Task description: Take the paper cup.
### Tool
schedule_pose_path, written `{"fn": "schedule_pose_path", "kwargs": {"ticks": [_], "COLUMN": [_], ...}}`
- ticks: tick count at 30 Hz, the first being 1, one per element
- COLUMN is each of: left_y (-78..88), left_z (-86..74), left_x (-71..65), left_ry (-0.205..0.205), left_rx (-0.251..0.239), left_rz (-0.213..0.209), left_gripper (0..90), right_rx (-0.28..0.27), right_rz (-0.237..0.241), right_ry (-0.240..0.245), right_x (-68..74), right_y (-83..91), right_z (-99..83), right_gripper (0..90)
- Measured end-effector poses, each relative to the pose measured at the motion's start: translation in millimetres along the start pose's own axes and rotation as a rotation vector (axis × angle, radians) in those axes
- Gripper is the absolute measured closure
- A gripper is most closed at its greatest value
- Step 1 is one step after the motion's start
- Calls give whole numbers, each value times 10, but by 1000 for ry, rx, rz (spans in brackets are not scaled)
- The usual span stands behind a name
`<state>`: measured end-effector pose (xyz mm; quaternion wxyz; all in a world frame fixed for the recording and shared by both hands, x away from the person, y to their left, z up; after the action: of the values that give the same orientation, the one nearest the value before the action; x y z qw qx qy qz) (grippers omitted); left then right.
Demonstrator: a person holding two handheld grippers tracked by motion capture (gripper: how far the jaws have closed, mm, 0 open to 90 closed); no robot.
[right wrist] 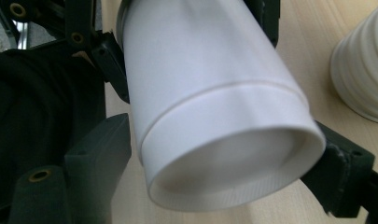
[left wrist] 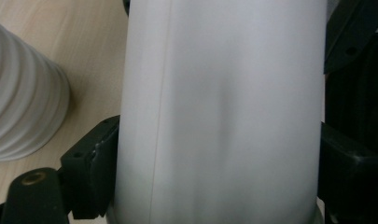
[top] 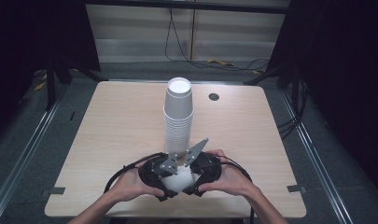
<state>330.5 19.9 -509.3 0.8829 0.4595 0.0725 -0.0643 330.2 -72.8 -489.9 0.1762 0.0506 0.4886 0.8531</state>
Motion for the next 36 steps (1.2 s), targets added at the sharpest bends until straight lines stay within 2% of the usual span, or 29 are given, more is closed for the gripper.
{"fn": "schedule_pose_path", "kwargs": {"ticks": [3, 5, 6, 12, 14, 18, 20, 23, 24, 25, 36], "left_y": [-27, -44, -59, -26, -24, -17, -1, 22, 39, 41, 70], "left_z": [6, 0, 5, 11, 9, -1, -2, 10, 2, 10, 20], "left_x": [-33, -47, -43, -56, -48, -53, -41, -31, -33, -30, -45], "left_ry": [-25, -24, -44, -68, -75, -72, -84, -64, -55, -64, -84], "left_rx": [15, 21, 25, 4, 0, -16, -21, -53, -45, -61, -80], "left_rz": [-17, -18, -18, -20, -7, -13, -13, -14, -21, -15, -10], "left_gripper": [143, 142, 142, 136, 132, 127, 123, 122, 123, 124, 126], "right_rx": [1, 5, 4, -5, -11, -14, -13, -15, -16, -13, -17], "right_rz": [32, 47, 54, 56, 51, 46, 36, 39, 40, 37, 40], "right_ry": [8, 15, 14, 10, 14, 14, 8, 15, 20, 16, 14], "right_x": [35, 49, 57, 65, 66, 69, 68, 63, 61, 61, 48], "right_y": [-20, -30, -31, -3, 7, 7, 8, 4, -1, -1, 14], "right_z": [-7, -15, -15, -14, -8, 0, 7, 7, 6, 3, -3], "right_gripper": [167, 196, 210, 222, 225, 227, 227, 227, 228, 229, 230]}}
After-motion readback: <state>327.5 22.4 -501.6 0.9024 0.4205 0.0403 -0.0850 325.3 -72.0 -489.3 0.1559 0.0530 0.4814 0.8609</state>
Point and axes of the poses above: each handheld gripper's, and its own axes: y roughly backward along the jaws, z roughly out of its top, x roughly to its left, the point moved 8 cm from there along -y, roughly forward along the jaws, and after that the axes turned 13 degrees about -z, right-handed, at the moved point
